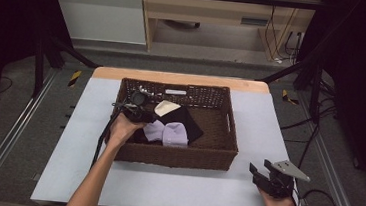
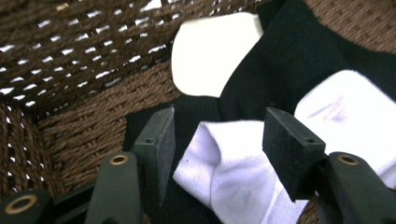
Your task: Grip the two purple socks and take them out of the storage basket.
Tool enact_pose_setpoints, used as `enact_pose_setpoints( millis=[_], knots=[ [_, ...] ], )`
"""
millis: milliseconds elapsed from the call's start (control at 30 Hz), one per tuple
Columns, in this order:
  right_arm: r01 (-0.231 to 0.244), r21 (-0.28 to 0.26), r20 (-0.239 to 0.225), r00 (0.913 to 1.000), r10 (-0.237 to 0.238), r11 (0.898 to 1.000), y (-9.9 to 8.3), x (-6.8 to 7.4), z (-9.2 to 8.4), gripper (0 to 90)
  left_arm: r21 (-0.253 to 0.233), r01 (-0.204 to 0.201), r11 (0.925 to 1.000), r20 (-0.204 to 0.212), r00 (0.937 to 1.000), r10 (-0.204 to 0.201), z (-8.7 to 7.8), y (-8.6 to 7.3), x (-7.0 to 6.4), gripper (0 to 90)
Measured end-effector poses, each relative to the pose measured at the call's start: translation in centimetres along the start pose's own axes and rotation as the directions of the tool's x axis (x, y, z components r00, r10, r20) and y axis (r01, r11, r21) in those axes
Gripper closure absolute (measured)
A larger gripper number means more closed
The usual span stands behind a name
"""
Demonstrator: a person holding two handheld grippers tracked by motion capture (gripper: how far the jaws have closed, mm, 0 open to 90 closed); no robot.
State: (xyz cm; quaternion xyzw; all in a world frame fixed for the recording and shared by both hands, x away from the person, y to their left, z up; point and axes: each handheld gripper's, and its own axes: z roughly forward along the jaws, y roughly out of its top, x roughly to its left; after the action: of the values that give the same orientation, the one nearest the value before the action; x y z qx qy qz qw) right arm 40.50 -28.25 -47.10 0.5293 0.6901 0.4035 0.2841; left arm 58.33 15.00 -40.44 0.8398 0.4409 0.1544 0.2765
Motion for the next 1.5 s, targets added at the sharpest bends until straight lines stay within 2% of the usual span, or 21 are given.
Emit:
enact_pose_setpoints(
  millis=[133, 200, 300, 500, 600, 633, 767, 867, 900, 967, 1067, 1167, 1200, 1233, 1267, 1300, 1333, 1367, 1433, 1467, 1500],
  knots=[
    [0.002, 0.004, 0.000, 1.0000, -0.002, 1.000, 0.0, 0.1, 0.1, 41.6, 0.061, -0.027, 0.9978, -0.003, 0.9996, 0.027, 0.6, 0.0, -0.3, 44.1],
    [0.002, 0.005, 0.000, 1.0000, -0.002, 1.000, 0.0, 0.1, 0.1, 41.6, 0.073, -0.035, 0.9967, 0.000, 0.9994, 0.035, 0.6, 0.0, -0.3, 45.0],
    [-0.002, 0.005, -0.001, 1.0000, 0.002, 1.000, 0.0, 0.1, 0.1, 41.7, 0.118, -0.058, 0.9913, 0.004, 0.9983, 0.058, 1.0, 0.0, -0.4, 45.0],
    [0.006, 0.000, 0.001, 1.0000, -0.006, 1.000, 0.0, 0.0, 0.1, 41.7, 0.154, -0.057, 0.9864, 0.009, 0.9983, 0.057, 1.4, 0.0, -0.5, 45.7],
    [0.005, 0.001, -0.001, 1.0000, -0.005, 1.000, 0.0, 0.0, 0.1, 41.7, 0.168, -0.051, 0.9845, 0.009, 0.9987, 0.050, 1.7, 0.0, -0.5, 51.5],
    [0.008, 0.002, -0.002, 1.0000, -0.008, 1.000, 0.0, 0.1, 0.1, 41.7, 0.184, -0.057, 0.9814, 0.022, 0.9983, 0.053, 1.8, -0.1, -0.5, 54.8],
    [0.003, 0.005, -0.006, 1.0000, -0.003, 1.000, 0.0, 0.1, 0.1, 41.7, 0.200, -0.064, 0.9778, 0.040, 0.9976, 0.057, 1.9, -0.2, -0.6, 68.5],
    [0.004, 0.005, -0.005, 1.0000, -0.004, 1.000, 0.0, 0.1, 0.1, 41.6, 0.203, -0.055, 0.9777, 0.047, 0.9978, 0.046, 1.9, -0.2, -0.6, 77.8],
    [0.004, 0.006, -0.006, 1.0000, -0.004, 1.000, 0.0, 0.1, 0.1, 41.6, 0.200, -0.057, 0.9781, 0.053, 0.9975, 0.047, 1.9, -0.2, -0.6, 77.8],
    [0.011, 0.004, -0.002, 0.9999, -0.011, 1.000, 0.0, 0.1, 0.1, 41.6, 0.182, -0.055, 0.9817, 0.073, 0.9965, 0.042, 1.6, -0.3, -0.6, 85.3],
    [0.008, 0.003, -0.002, 1.0000, -0.008, 1.000, 0.0, 0.0, 0.0, 41.7, 0.164, -0.058, 0.9847, 0.080, 0.9958, 0.045, 1.5, -0.3, -0.6, 85.8],
    [-0.001, 0.005, -0.002, 1.0000, 0.001, 1.000, -0.1, 0.0, -0.1, 41.8, 0.089, -0.069, 0.9937, 0.079, 0.9950, 0.062, 0.7, -0.3, -0.8, 86.2],
    [-0.001, 0.005, -0.002, 1.0000, 0.001, 1.000, -0.1, 0.0, -0.1, 41.8, 0.089, -0.069, 0.9937, 0.079, 0.9950, 0.062, 0.7, -0.3, -0.8, 86.2],
    [-0.004, 0.005, -0.002, 1.0000, 0.004, 1.000, -0.1, -0.1, -0.1, 41.9, 0.038, -0.060, 0.9975, 0.078, 0.9953, 0.057, 0.3, -0.3, -0.7, 86.4],
    [-0.004, 0.005, -0.002, 1.0000, 0.004, 1.000, -0.1, -0.1, -0.1, 41.9, 0.038, -0.060, 0.9975, 0.078, 0.9953, 0.057, 0.3, -0.3, -0.7, 86.4],
    [-0.007, 0.006, -0.003, 1.0000, 0.007, 1.000, -0.1, -0.1, -0.1, 41.9, -0.011, -0.056, 0.9984, 0.069, 0.9960, 0.057, -0.2, -0.4, -0.7, 86.5],
    [-0.007, 0.006, -0.003, 1.0000, 0.007, 1.000, -0.1, -0.1, -0.1, 41.9, -0.011, -0.056, 0.9984, 0.069, 0.9960, 0.057, -0.2, -0.4, -0.7, 86.6],
    [-0.011, 0.007, -0.005, 0.9999, 0.011, 1.000, -0.1, -0.1, -0.2, 42.0, -0.048, -0.051, 0.9975, 0.053, 0.9971, 0.054, -0.6, -0.5, -0.7, 86.6],
    [-0.003, 0.005, -0.002, 1.0000, 0.003, 1.000, -0.1, -0.1, -0.1, 42.0, -0.090, -0.053, 0.9946, 0.041, 0.9975, 0.057, -1.0, -0.5, -0.7, 86.8],
    [-0.003, 0.005, -0.002, 1.0000, 0.003, 1.000, -0.1, -0.1, -0.1, 42.0, -0.090, -0.053, 0.9946, 0.041, 0.9975, 0.057, -1.0, -0.5, -0.7, 86.9],
    [-0.002, 0.005, -0.001, 1.0000, 0.002, 1.000, -0.1, -0.1, -0.1, 42.1, -0.112, -0.055, 0.9923, 0.036, 0.9976, 0.059, -1.2, -0.6, -0.7, 86.9]
  ],
)
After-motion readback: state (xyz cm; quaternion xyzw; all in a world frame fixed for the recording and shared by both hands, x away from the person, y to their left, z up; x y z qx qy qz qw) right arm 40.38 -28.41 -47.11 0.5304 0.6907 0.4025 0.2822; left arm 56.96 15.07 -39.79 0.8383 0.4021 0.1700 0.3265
